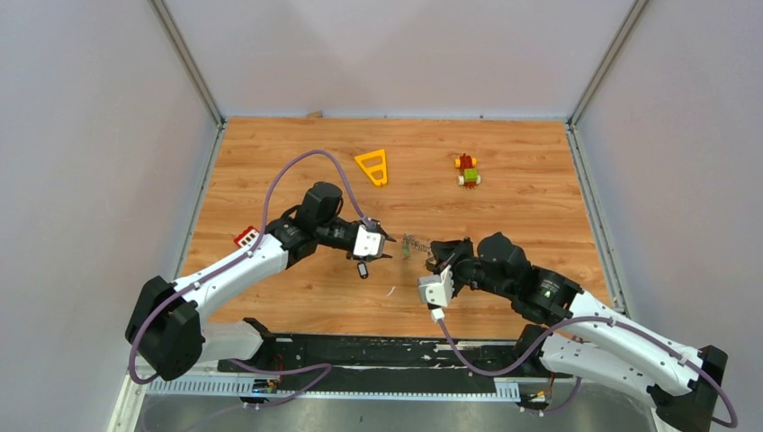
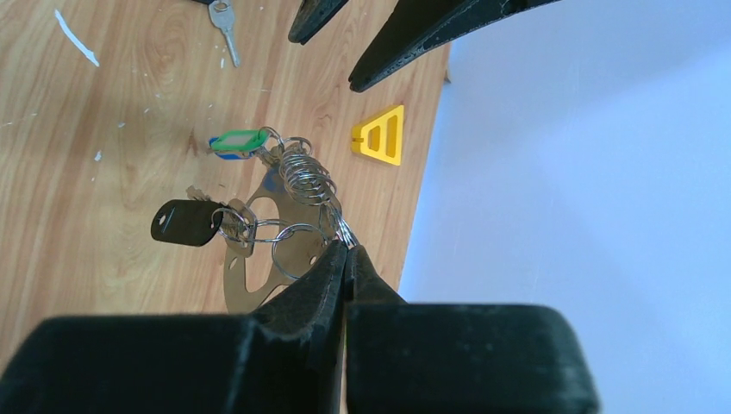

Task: Put the keys on the keyring
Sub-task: Adjust the keyring.

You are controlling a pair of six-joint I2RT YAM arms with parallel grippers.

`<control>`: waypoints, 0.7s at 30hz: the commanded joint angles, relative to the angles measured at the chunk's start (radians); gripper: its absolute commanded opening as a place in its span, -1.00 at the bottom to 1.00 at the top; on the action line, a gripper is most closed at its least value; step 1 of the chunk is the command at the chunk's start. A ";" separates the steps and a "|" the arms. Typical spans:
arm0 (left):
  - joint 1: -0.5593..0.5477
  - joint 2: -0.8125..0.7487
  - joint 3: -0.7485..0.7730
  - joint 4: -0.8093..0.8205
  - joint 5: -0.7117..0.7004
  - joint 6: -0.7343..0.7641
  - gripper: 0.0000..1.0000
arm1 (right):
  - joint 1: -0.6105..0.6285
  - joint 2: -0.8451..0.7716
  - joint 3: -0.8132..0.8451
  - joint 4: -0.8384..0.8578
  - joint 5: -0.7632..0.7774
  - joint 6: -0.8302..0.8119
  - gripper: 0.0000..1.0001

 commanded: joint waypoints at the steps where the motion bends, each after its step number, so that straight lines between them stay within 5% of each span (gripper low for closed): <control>1: 0.002 -0.017 0.009 0.067 0.023 -0.050 -0.07 | 0.004 -0.045 -0.030 0.155 0.023 -0.042 -1.00; 11: -0.030 -0.004 0.076 0.101 0.028 -0.198 -0.27 | -0.003 0.070 0.087 0.087 -0.010 0.146 -1.00; 21: -0.036 0.004 0.066 0.278 0.017 -0.325 -0.32 | -0.094 0.178 0.233 -0.004 -0.204 0.382 -1.00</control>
